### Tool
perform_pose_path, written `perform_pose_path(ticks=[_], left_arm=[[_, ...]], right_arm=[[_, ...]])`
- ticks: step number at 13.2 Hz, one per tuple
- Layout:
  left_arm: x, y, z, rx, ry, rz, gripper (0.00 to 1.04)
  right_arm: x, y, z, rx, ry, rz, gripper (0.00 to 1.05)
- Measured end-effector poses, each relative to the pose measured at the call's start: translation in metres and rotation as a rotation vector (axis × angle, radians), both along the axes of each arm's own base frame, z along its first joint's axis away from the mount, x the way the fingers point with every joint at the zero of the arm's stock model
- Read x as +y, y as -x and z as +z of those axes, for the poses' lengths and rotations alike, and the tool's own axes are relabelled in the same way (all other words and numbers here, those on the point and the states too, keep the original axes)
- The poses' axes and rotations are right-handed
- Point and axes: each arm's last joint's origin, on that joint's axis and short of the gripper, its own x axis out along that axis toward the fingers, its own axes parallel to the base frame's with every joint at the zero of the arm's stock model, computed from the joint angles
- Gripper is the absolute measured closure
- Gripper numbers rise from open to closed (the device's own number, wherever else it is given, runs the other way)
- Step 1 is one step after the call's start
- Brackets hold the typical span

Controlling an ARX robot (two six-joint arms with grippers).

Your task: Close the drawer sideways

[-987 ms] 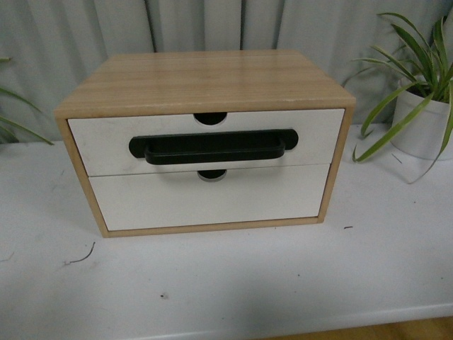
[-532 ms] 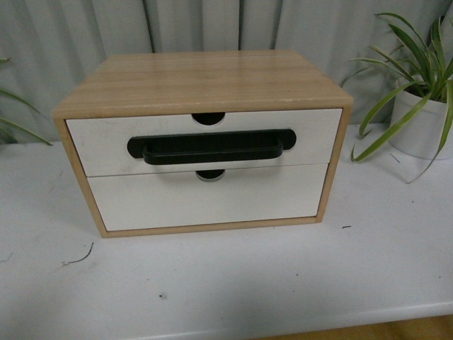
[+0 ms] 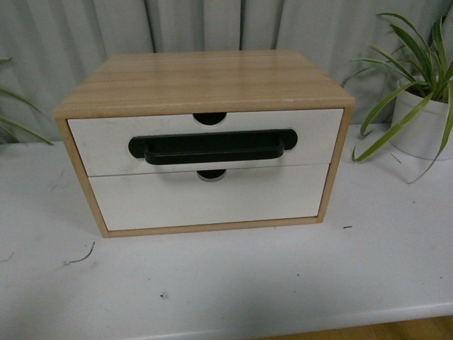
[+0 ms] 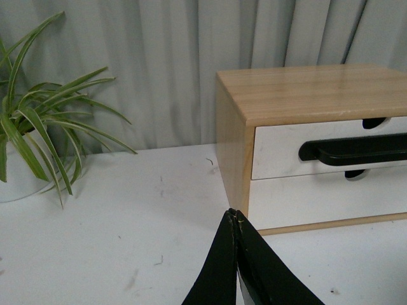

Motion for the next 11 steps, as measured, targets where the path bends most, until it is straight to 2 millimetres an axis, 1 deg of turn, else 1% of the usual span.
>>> perform_pose_path(ticks=[2,3,4,5,8,9,10,11], left_arm=[[0.0,0.0,0.0,0.0,0.0,0.0,1.03],[0.0,0.0,0.0,0.0,0.0,0.0,1.03],[0.0,0.0,0.0,0.001,0.0,-0.001,1.03],[0.0,0.0,0.0,-0.001,0.0,0.0,1.03],[0.0,0.0,0.0,0.0,0.0,0.0,1.03],[0.0,0.0,0.0,0.0,0.002,0.0,0.99],[0.0,0.0,0.0,0.0,0.002,0.0,0.89],[0.0,0.0,0.0,0.0,0.002,0.0,0.76]], right_arm=[[0.0,0.002,0.0,-0.003,0.0,0.0,1.03],[0.0,0.007,-0.005,0.042,0.0,0.0,1.03],[0.0,0.013,-0.001,-0.012,0.0,0.002,1.03],[0.0,0.013,-0.004,0.017,0.001,0.002,1.03],[0.0,0.013,-0.003,0.005,0.001,0.002,1.03],[0.0,0.013,-0.003,0.006,0.002,0.002,1.03],[0.0,0.013,-0.003,0.006,0.002,0.002,0.95],[0.0,0.013,-0.003,0.006,0.002,0.002,0.81]])
